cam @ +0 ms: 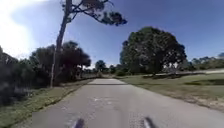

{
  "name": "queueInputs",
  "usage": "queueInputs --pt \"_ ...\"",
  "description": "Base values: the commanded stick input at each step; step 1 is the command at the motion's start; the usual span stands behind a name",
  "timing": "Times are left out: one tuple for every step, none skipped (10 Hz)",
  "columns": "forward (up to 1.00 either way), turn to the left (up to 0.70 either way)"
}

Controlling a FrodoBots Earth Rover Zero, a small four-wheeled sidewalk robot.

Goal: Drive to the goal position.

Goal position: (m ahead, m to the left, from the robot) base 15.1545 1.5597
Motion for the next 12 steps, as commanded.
queueInputs --pt "0.7 0.28" --pt "0.7 0.35" --pt "0.7 0.35" --pt "0.7 0.35" --pt "0.7 0.27" --pt "0.7 0.0" --pt "0.7 0.0" --pt "0.7 0.0" --pt "0.7 0.0" --pt "0.7 0.0" --pt "0.7 0.0" --pt "0.7 0.35"
